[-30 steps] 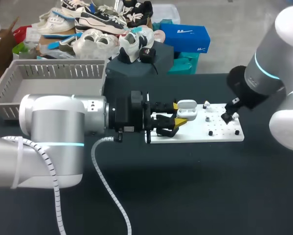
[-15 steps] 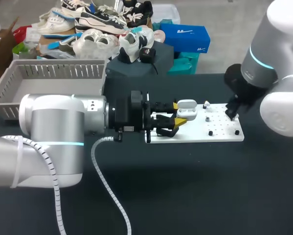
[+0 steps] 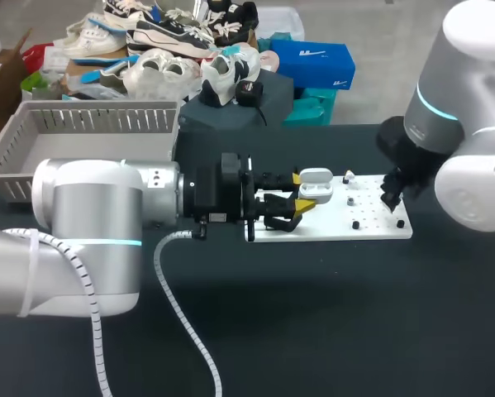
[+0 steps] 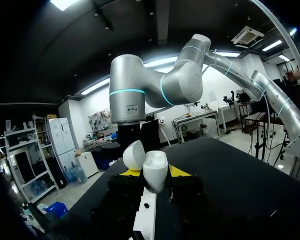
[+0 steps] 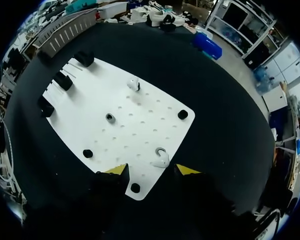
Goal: Pick up each earbud case from the left stands, insert the matching earbuds, close the lid, and place the case in the box.
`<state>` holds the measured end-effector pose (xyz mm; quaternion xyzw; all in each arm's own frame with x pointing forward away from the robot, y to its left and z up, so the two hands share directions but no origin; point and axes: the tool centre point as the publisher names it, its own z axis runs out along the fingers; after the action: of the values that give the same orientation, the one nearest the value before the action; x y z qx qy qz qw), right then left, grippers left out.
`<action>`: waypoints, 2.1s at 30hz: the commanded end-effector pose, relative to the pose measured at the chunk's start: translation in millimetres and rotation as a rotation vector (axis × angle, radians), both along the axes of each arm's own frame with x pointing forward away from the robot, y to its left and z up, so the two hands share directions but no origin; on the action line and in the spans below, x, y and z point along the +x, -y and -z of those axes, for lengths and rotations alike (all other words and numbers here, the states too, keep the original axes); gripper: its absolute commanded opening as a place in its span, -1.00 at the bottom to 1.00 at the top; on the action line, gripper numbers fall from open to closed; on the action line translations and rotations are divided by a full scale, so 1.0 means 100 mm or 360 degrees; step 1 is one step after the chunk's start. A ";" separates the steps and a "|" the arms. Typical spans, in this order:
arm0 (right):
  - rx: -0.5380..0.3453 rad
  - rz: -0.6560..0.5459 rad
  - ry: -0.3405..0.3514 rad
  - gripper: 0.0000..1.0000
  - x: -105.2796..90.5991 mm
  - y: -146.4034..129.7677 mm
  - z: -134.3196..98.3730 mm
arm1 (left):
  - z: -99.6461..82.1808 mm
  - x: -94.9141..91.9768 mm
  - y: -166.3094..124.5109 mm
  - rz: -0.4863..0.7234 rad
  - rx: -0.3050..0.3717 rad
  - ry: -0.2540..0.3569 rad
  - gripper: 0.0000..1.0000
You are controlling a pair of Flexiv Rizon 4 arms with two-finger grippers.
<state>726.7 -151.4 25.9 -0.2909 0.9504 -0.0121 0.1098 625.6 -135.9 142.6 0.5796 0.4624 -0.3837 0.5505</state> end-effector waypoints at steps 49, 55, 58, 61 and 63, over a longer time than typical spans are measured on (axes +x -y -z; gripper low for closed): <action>-0.0005 -0.0002 -0.0033 -0.22 0.10 -0.01 0.05 | 0.01 -0.01 0.00 -0.0009 -0.0007 0.0005 -1.00; 0.0001 0.0013 -0.0040 -0.25 0.08 0.03 0.06 | 0.01 -0.01 0.00 -0.0009 -0.0007 0.0005 -1.00; 0.0001 0.0017 -0.0043 -0.28 0.08 0.04 0.06 | 0.01 -0.01 0.00 -0.0009 -0.0007 0.0005 -1.00; 0.0004 0.0020 -0.0046 -0.29 0.09 0.04 0.06 | 0.01 -0.01 0.00 -0.0009 -0.0007 0.0005 -1.00; 0.0005 0.0018 -0.0047 -0.29 0.10 0.05 0.06 | 0.01 -0.01 0.00 -0.0009 -0.0007 0.0005 -1.00</action>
<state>737.4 -155.4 19.3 -0.2859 0.9535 -0.0064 0.0946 625.1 -135.8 142.4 0.5790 0.4624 -0.3834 0.5513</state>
